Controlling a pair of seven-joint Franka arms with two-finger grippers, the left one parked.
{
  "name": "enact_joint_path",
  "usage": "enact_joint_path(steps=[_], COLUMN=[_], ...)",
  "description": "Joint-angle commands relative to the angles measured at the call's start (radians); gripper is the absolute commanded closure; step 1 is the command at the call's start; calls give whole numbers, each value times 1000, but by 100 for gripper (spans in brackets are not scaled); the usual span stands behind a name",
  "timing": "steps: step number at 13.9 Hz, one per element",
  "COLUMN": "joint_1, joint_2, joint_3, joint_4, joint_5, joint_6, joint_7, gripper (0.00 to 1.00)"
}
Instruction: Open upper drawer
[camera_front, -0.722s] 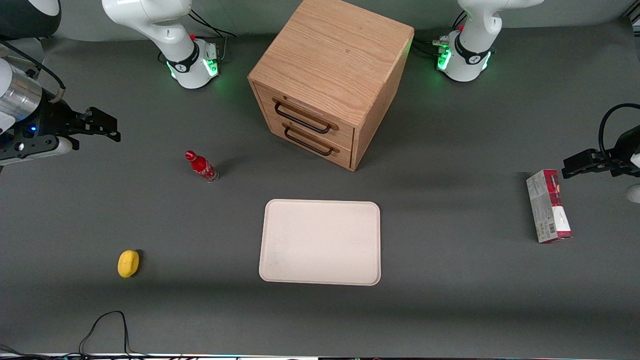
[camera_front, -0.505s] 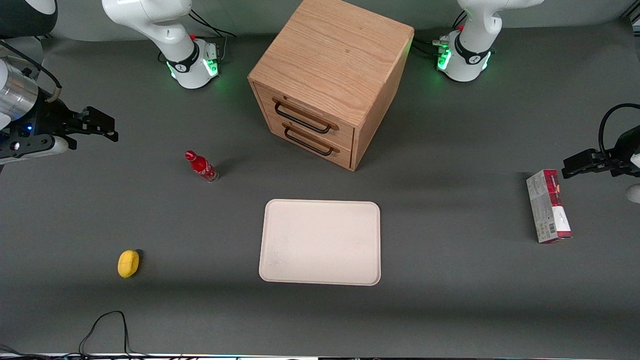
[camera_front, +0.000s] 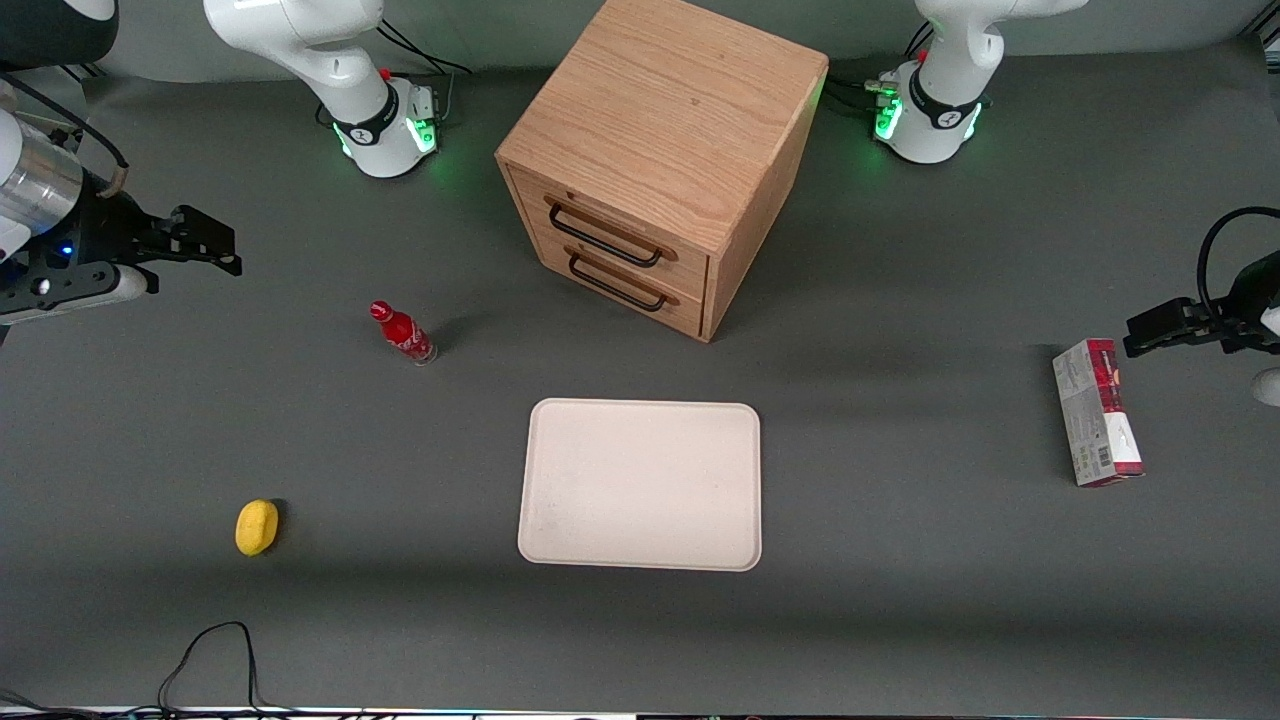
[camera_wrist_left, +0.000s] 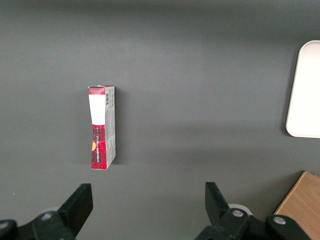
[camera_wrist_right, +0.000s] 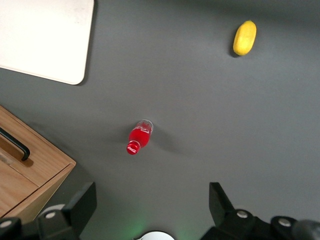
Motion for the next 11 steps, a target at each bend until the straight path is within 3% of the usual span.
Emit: enact_joint_path(steps=[1,5,7,11], joint_1=[60,221,316,417], joint_2=[31,54,83,274], joint_3=[-5,-5,-5,4], joint_4=[39,93,110,273], joint_5=[17,31,79,192], joint_6=[-23,-22,-8,-6], joint_7=[-4,-13,-6,-18], gripper=[0,0,0,0])
